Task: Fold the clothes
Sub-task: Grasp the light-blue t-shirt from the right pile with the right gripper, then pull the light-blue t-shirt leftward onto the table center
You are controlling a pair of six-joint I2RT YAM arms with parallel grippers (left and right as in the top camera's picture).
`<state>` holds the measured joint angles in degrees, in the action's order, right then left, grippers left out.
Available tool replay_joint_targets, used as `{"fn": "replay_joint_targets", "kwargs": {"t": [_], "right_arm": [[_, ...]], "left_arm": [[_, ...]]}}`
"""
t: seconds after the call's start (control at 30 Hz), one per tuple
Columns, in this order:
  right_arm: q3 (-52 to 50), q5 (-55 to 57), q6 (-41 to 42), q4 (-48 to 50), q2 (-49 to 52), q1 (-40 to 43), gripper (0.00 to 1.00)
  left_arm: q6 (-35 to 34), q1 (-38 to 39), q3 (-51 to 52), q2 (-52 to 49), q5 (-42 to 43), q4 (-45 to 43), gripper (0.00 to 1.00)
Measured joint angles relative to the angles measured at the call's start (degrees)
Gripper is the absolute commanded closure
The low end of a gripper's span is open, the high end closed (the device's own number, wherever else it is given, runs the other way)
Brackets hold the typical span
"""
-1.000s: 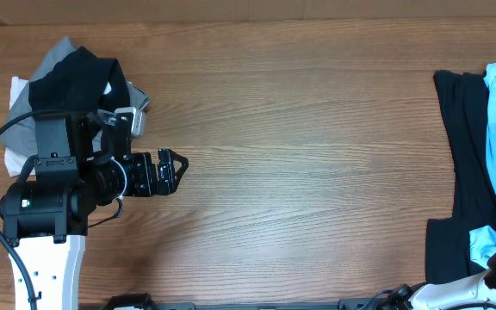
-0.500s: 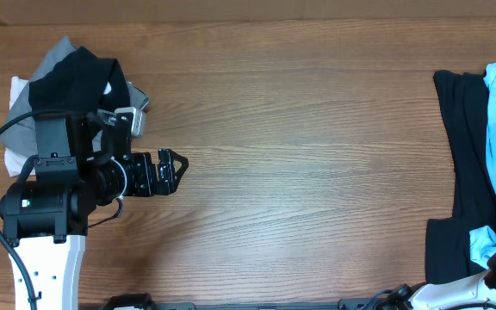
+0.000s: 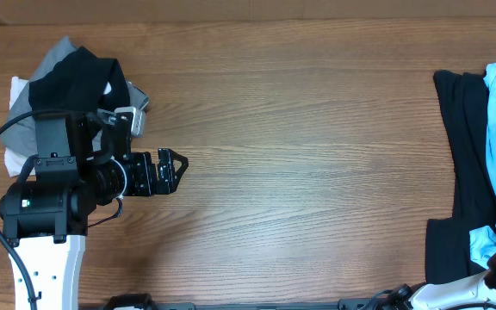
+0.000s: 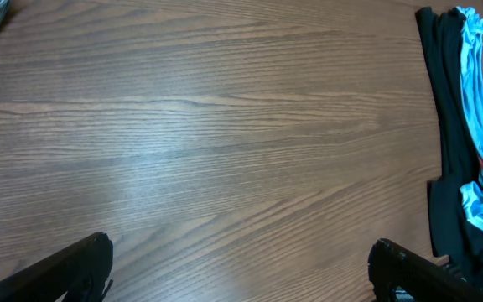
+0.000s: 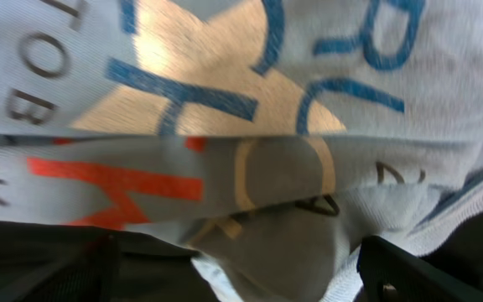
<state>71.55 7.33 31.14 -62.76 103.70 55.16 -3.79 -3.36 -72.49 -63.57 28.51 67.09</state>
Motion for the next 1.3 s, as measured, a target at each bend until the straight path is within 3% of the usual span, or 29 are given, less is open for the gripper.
{"fn": "replay_joint_targets", "kwargs": {"t": [0.07,0.2,0.23,0.43,0.67,0.9,1.17,1.23,1.3], "right_arm": [[-0.4,-0.1,-0.3,0.1,0.0,0.0,0.24],[-2.1,-0.8,0.1,2.6,0.0,0.0,0.89],[-2.7,-1.0,0.1,3.1,0.0,0.0,0.96],[-2.0,-9.4,-2.8,1.4,-0.1,0.1,0.96],[13.1,-29.2,-9.8,-7.9,-6.0,-4.1,0.96],[21.9,-35.6,-13.0,-10.1,-16.9,-25.7,0.95],[21.9,-29.5,-10.8,-7.5,-14.3,-53.2,0.88],[21.9,-28.4,-9.8,-5.9,-13.2,-58.5,0.81],[21.9,-27.6,-8.6,-3.5,-12.1,-64.1,0.66]], "left_arm": [[0.0,0.0,0.0,0.0,0.0,0.0,0.00],[0.0,0.0,0.0,0.0,0.0,0.0,0.00],[0.0,0.0,0.0,0.0,0.0,0.0,0.00],[0.0,0.0,0.0,0.0,0.0,-0.2,0.00],[0.0,0.0,0.0,0.0,0.0,-0.4,0.00],[0.0,0.0,0.0,0.0,0.0,-0.4,0.00],[0.0,0.0,0.0,0.0,0.0,-0.4,0.00],[0.0,0.0,0.0,0.0,0.0,-0.4,0.00],[0.0,0.0,-0.1,0.0,0.0,-0.3,0.00]]}}
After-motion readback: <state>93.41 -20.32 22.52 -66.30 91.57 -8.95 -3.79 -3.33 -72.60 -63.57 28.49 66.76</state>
